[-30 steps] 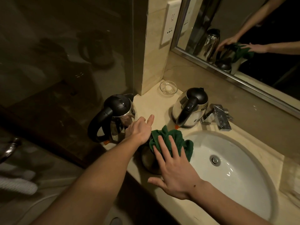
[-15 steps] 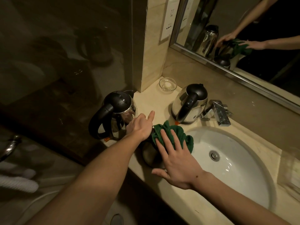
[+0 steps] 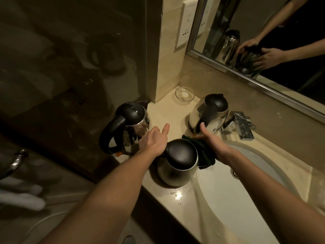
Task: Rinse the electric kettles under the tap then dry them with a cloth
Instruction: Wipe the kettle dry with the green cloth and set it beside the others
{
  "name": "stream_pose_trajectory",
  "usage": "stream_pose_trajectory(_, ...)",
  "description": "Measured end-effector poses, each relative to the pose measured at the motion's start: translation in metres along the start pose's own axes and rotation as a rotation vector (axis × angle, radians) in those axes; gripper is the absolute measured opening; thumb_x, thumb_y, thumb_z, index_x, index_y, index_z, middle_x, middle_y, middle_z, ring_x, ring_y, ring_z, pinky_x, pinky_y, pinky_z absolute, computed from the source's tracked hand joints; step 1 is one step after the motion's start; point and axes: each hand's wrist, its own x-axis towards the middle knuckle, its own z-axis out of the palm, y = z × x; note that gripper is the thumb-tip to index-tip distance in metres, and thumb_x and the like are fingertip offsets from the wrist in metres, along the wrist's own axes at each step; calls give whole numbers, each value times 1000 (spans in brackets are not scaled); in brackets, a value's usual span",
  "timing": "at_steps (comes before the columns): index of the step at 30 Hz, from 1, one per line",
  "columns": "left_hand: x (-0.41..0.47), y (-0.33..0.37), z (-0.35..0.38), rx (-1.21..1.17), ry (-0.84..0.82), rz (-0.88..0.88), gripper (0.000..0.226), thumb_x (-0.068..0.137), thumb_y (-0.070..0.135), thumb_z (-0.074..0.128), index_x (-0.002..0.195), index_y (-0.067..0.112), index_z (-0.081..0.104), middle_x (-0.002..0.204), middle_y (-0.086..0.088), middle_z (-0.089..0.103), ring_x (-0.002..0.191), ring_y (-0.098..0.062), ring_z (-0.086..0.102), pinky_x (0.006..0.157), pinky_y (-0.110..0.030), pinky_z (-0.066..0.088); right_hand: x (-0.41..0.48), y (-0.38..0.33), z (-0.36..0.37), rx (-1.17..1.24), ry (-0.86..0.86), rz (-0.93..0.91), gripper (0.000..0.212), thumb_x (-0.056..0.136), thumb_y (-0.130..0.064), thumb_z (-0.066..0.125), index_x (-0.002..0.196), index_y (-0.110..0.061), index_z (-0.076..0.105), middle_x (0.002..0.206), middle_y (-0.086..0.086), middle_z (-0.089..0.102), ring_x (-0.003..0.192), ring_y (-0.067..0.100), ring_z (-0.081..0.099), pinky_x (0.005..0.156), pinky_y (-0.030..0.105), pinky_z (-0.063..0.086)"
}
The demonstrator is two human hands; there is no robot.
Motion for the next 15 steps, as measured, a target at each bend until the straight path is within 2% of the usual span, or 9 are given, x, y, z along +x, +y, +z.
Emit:
stream_pose_trajectory(2,-1,-1,-1,-2,1,-5,70,99,68,21,133,17,57,132,-12,61,123,-34,54,98,-44,40,3,10,-6,182,2,38,75,97,-66,20,112,-10,66,113,10,68,104,22,65,81,31,49)
stream_pose_trajectory(5,-2,0,-1,-5,2,-2,70,99,68,22,133,17,57,133,-12,61,124,-34,54,99,-44,40,9,28,-12,484,5,72,84,93,-73,19,120,-7,64,122,19,66,113,33,63,91,42,49)
stream_pose_trajectory(11,-1,0,-1,1,3,0,70,99,69,22,131,18,58,132,-12,61,123,-35,54,98,-43,40,-2,63,-5,955,43,105,86,94,-72,23,113,5,57,109,30,67,109,44,58,95,53,41)
stream_pose_trajectory(15,-2,1,-2,9,12,3,70,99,68,22,131,18,58,131,-12,61,122,-34,55,96,-42,40,-4,97,17,1163,127,101,87,93,-73,25,119,4,55,116,30,64,115,46,55,110,56,32)
